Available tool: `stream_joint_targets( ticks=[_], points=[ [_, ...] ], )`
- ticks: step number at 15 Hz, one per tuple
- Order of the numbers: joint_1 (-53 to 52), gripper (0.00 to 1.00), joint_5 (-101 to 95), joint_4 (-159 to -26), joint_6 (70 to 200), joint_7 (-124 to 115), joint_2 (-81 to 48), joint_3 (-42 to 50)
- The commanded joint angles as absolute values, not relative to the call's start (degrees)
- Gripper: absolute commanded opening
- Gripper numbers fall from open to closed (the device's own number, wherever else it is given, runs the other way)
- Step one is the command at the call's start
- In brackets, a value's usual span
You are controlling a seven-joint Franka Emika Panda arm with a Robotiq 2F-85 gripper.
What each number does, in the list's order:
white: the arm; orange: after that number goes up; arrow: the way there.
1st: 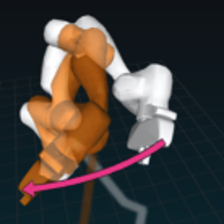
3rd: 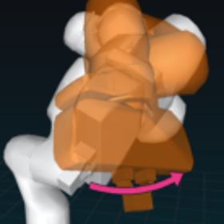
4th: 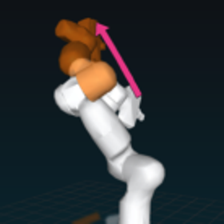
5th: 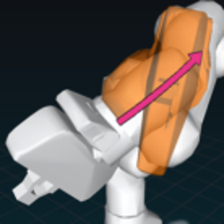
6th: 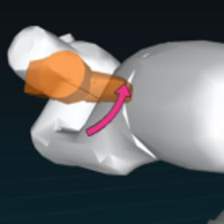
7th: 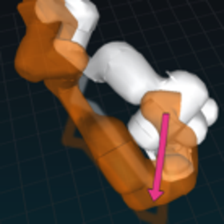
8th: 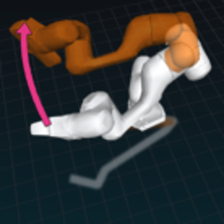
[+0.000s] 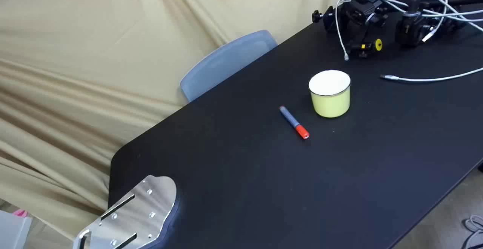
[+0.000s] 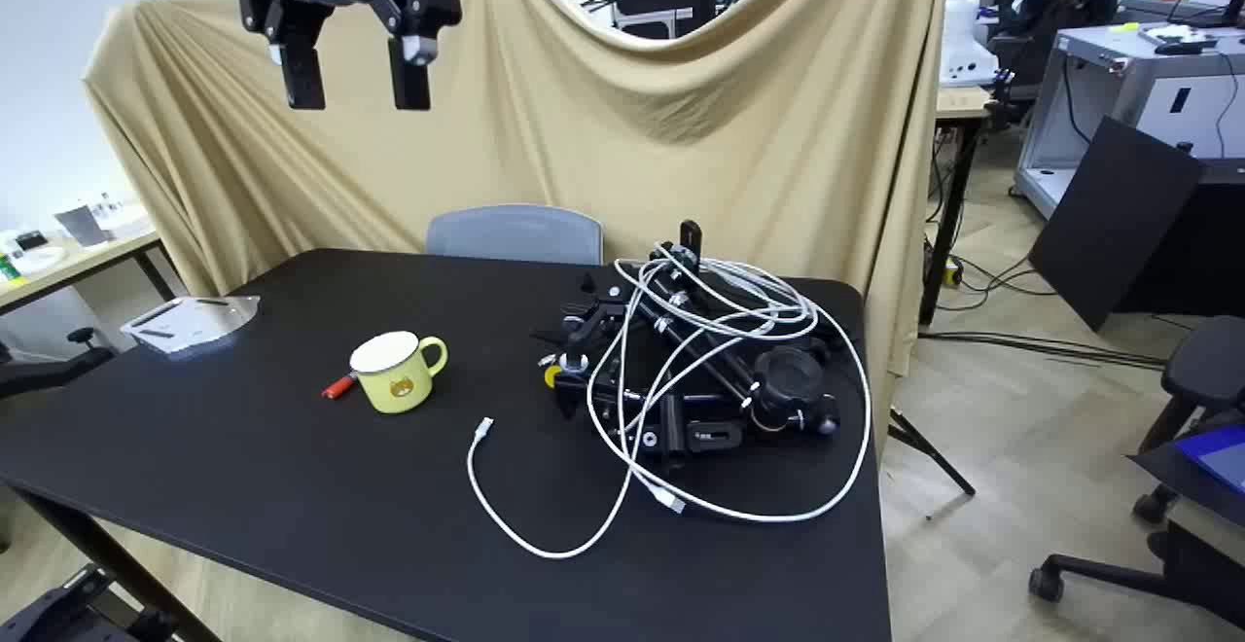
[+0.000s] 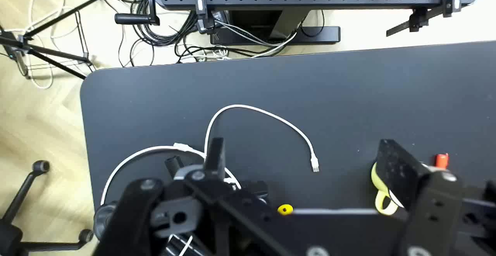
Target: Put the marker in the mug
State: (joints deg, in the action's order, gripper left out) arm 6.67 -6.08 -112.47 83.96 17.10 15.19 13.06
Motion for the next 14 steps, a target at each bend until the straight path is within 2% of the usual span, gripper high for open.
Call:
stream_joint_targets(
  ticks=[1,11,14],
  points=[
    [7.14,1.0,-5.98,-112.36,83.93,17.2,15.1,12.66],
    [7.14,1.0,-5.98,-112.36,83.96,17.2,15.1,12.66],
    [6.95,1.0,-7.22,-114.03,90.84,12.18,15.06,11.1]
  ],
)
